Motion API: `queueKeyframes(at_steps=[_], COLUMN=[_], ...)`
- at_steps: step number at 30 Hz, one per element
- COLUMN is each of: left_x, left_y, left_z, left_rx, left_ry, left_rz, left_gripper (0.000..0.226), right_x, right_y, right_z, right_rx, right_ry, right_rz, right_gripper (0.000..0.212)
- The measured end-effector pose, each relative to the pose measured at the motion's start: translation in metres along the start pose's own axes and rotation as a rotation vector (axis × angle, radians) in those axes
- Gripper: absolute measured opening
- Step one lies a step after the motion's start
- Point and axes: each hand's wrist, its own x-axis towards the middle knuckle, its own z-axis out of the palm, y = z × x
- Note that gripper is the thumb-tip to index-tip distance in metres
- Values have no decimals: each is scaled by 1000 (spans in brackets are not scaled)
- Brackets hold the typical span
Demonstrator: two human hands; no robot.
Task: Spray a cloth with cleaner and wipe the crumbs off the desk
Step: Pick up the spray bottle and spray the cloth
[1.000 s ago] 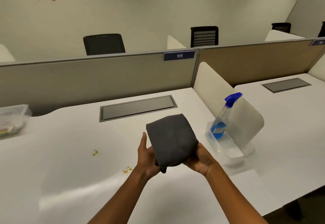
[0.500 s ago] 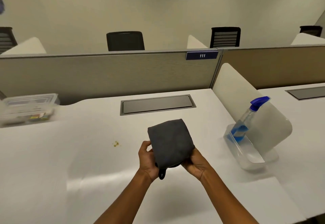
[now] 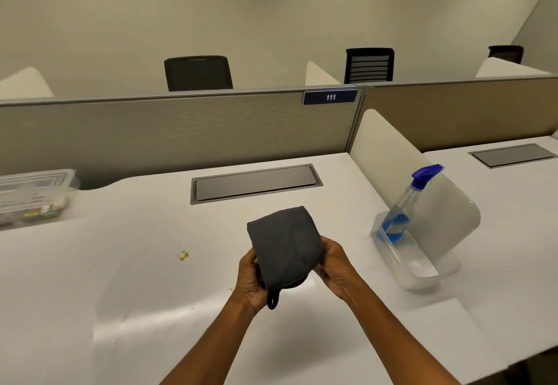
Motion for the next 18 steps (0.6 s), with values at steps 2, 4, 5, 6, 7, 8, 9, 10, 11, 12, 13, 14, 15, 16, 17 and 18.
queueKeyframes(at_steps=[2, 4, 5, 6, 7, 8, 9, 10, 11, 12, 13, 14, 15, 16, 17, 18], left_x=[5, 12, 16, 19, 23, 27, 30, 34, 36, 39, 42, 45, 49, 52, 55, 58], left_y=[-3, -7, -10, -12, -15, -18, -21, -23, -25, -27, -29, -31, -33, -35, -38, -41], left_z=[4, 8, 11, 14, 17, 20, 22, 25, 28, 31, 34, 37, 39, 41, 43, 45], left_rx=[17, 44, 57, 66, 72, 75, 78, 75, 68, 61, 58, 58, 58, 59, 64, 75], left_ry=[-2, -2, -5, -7, -7, -3, 2, 3, 1, -4, -7, -9, -9, -9, -9, -9], left_rz=[0, -8, -18, -25, -31, -36, -40, -46, -55, -65, -74, -79, -81, -82, -83, -85], left_gripper=[19, 17, 16, 16, 16, 16, 17, 17, 17, 16, 16, 16, 16, 16, 17, 17], right_x=[4, 8, 9, 10, 12, 15, 18, 20, 24, 28, 33, 38, 42, 46, 50, 54], right_y=[-5, -13, -18, -22, -27, -32, -38, -45, -51, -56, -61, -66, -72, -77, -81, -86], right_z=[-10, -23, -31, -39, -49, -61, -72, -82, -93, -104, -116, -127, -138, -149, -160, -170], right_rx=[-105, -233, -293, -344, -384, -424, -444, -458, -455, -439, -407, -356, -302, -265, -251, -257], right_ry=[5, -24, -44, -57, -69, -66, -34, 23, 99, 196, 296, 392, 479, 554, 618, 669], right_rz=[-26, -57, -66, -61, -55, -44, -25, -8, -1, 5, 7, 5, -1, -5, -6, -3], right_gripper=[37, 30, 24, 15, 15, 32, 49, 56, 56, 54, 51, 50, 50, 51, 54, 58])
